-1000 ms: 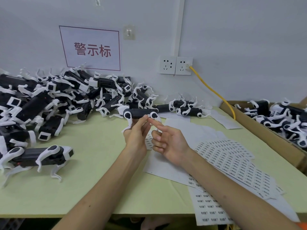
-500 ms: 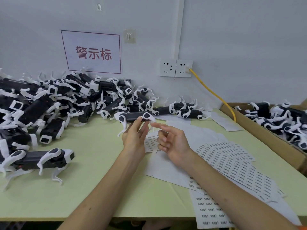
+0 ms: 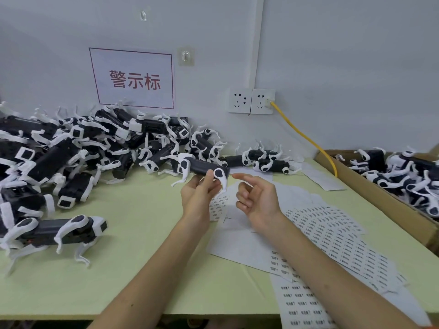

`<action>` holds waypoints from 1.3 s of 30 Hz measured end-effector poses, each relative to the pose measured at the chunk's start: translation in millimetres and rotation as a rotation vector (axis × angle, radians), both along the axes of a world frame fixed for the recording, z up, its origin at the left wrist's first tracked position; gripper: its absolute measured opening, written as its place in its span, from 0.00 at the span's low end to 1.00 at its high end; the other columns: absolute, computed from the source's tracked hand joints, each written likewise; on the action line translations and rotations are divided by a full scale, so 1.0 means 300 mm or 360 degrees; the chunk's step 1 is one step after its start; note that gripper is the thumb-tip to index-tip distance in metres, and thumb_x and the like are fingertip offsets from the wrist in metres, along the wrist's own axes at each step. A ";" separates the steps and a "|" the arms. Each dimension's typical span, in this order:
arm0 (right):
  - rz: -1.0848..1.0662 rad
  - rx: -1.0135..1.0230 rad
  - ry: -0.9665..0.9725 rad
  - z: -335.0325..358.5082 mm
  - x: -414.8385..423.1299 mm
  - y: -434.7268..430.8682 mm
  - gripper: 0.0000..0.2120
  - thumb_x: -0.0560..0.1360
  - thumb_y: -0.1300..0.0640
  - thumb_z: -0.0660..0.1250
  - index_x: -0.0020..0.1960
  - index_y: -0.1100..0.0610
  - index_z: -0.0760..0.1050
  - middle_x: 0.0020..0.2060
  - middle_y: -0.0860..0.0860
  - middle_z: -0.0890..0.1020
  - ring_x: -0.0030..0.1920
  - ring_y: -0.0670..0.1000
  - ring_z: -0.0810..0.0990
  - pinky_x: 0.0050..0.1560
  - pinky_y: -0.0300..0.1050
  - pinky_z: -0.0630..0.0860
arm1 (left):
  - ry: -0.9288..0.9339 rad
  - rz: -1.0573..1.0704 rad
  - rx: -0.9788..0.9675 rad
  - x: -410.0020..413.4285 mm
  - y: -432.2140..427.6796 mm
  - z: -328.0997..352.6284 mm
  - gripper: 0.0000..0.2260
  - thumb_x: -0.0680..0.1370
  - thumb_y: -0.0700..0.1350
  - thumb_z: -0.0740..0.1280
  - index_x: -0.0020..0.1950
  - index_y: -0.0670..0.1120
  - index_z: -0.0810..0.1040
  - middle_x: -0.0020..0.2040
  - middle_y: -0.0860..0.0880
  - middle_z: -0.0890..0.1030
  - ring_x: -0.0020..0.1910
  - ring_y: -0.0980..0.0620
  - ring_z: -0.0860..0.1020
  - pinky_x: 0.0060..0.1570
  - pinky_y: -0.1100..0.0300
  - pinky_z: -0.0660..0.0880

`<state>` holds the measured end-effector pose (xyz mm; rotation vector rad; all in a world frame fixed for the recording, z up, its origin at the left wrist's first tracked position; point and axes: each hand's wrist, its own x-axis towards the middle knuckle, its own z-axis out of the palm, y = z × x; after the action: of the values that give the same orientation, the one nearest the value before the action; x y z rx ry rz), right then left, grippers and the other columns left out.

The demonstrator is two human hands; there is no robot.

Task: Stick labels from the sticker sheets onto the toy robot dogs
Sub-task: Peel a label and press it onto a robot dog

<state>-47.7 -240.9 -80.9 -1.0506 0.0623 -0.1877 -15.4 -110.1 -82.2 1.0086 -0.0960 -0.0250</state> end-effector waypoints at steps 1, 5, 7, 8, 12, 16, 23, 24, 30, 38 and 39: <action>-0.0028 -0.0042 0.0000 -0.001 0.002 -0.001 0.11 0.76 0.58 0.62 0.46 0.58 0.84 0.27 0.50 0.66 0.24 0.47 0.58 0.25 0.39 0.58 | -0.0040 0.0015 0.0057 0.000 -0.003 -0.002 0.06 0.84 0.42 0.67 0.54 0.38 0.78 0.47 0.42 0.81 0.47 0.48 0.80 0.50 0.64 0.81; -0.0268 -0.0382 -0.0047 -0.010 0.005 0.003 0.11 0.79 0.59 0.62 0.47 0.54 0.84 0.32 0.49 0.73 0.29 0.47 0.68 0.29 0.38 0.63 | -0.0148 0.0057 0.0252 -0.004 -0.014 -0.008 0.12 0.85 0.46 0.64 0.54 0.38 0.80 0.45 0.43 0.84 0.43 0.50 0.81 0.50 0.59 0.78; -0.0318 -0.0524 -0.0108 -0.010 0.001 0.014 0.09 0.81 0.55 0.64 0.51 0.50 0.83 0.41 0.48 0.79 0.40 0.47 0.77 0.38 0.40 0.70 | -0.0209 0.0104 0.0348 -0.010 -0.017 -0.007 0.14 0.86 0.47 0.62 0.54 0.40 0.84 0.48 0.44 0.87 0.46 0.50 0.84 0.52 0.58 0.80; -0.0282 -0.0568 -0.0135 -0.011 -0.001 0.020 0.08 0.81 0.52 0.65 0.55 0.48 0.82 0.47 0.47 0.82 0.46 0.48 0.80 0.43 0.42 0.73 | -0.0240 0.0134 0.0383 -0.014 -0.017 -0.007 0.14 0.87 0.47 0.61 0.53 0.42 0.84 0.46 0.47 0.88 0.44 0.52 0.85 0.49 0.60 0.81; -0.0121 -0.0696 -0.0206 -0.010 -0.005 0.045 0.11 0.82 0.50 0.65 0.63 0.48 0.79 0.58 0.49 0.84 0.59 0.51 0.83 0.50 0.45 0.77 | -0.0337 0.0210 0.0483 -0.025 -0.018 -0.005 0.17 0.87 0.43 0.59 0.46 0.45 0.84 0.38 0.53 0.87 0.39 0.55 0.86 0.40 0.66 0.78; -0.0059 -0.0589 -0.0204 -0.001 -0.006 0.042 0.13 0.84 0.53 0.62 0.67 0.51 0.78 0.58 0.51 0.85 0.61 0.54 0.82 0.50 0.45 0.78 | -0.0397 0.0184 0.0459 -0.024 -0.015 -0.008 0.15 0.87 0.43 0.59 0.52 0.43 0.85 0.44 0.46 0.88 0.42 0.50 0.86 0.43 0.62 0.80; 0.0090 -0.0414 -0.0225 -0.002 -0.006 0.029 0.16 0.84 0.53 0.57 0.66 0.53 0.79 0.50 0.49 0.86 0.50 0.49 0.86 0.57 0.49 0.77 | -0.0533 0.0132 0.0365 -0.032 -0.011 -0.003 0.10 0.78 0.43 0.74 0.54 0.58 0.85 0.44 0.46 0.88 0.41 0.49 0.85 0.45 0.60 0.82; 0.0099 -0.0417 -0.0223 -0.002 -0.006 0.026 0.16 0.84 0.54 0.57 0.66 0.53 0.79 0.49 0.49 0.86 0.49 0.48 0.86 0.56 0.49 0.77 | -0.0526 0.0128 0.0352 -0.031 -0.010 -0.001 0.11 0.78 0.42 0.75 0.55 0.58 0.85 0.44 0.46 0.88 0.41 0.49 0.85 0.45 0.59 0.82; 0.0082 -0.0571 -0.0222 0.000 -0.002 0.023 0.17 0.84 0.52 0.57 0.68 0.52 0.78 0.51 0.51 0.85 0.51 0.49 0.85 0.55 0.51 0.77 | -0.0469 0.0233 0.0385 -0.039 -0.012 0.005 0.13 0.77 0.41 0.75 0.61 0.50 0.81 0.46 0.50 0.88 0.40 0.48 0.87 0.40 0.60 0.82; -0.0140 -0.0814 -0.0091 0.010 0.005 0.012 0.12 0.82 0.50 0.66 0.61 0.54 0.80 0.53 0.56 0.85 0.50 0.51 0.85 0.44 0.44 0.82 | -0.0117 0.0088 0.0374 -0.027 -0.014 0.002 0.17 0.78 0.43 0.75 0.64 0.41 0.74 0.43 0.42 0.88 0.39 0.49 0.87 0.40 0.63 0.82; -0.0174 -0.0741 0.0020 0.014 0.006 0.002 0.12 0.81 0.49 0.68 0.58 0.55 0.81 0.49 0.57 0.85 0.45 0.52 0.85 0.41 0.43 0.81 | -0.0025 -0.0036 0.0320 -0.023 -0.006 0.000 0.16 0.79 0.40 0.74 0.64 0.38 0.75 0.44 0.41 0.87 0.41 0.49 0.87 0.42 0.62 0.83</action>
<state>-46.0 -240.4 -76.8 -1.5142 0.0899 -0.3039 -22.3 -111.9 -82.1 1.2089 -0.1209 -0.0481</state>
